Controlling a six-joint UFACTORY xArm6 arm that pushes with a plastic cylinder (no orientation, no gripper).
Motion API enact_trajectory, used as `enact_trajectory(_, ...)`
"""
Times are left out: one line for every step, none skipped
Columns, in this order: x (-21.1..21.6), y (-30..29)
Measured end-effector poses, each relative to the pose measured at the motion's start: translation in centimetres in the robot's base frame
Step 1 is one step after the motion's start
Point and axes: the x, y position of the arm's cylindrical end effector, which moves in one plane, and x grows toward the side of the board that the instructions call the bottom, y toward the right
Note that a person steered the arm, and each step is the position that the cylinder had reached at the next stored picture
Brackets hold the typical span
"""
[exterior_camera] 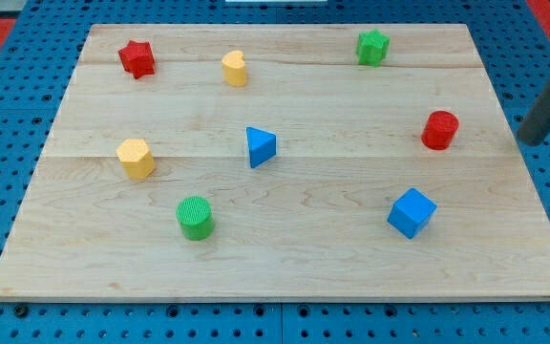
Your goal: Move the blue cube vertically below the red circle
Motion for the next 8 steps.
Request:
enact_trajectory(7.3, 0.4)
enact_trajectory(15.9, -1.4)
enact_trajectory(13.6, -8.4)
enact_trajectory(10.3, -14.3)
enact_trajectory(11.7, -18.0)
enact_trajectory(11.3, -24.7)
enact_trajectory(10.0, -29.2)
enact_trajectory(8.3, -26.5)
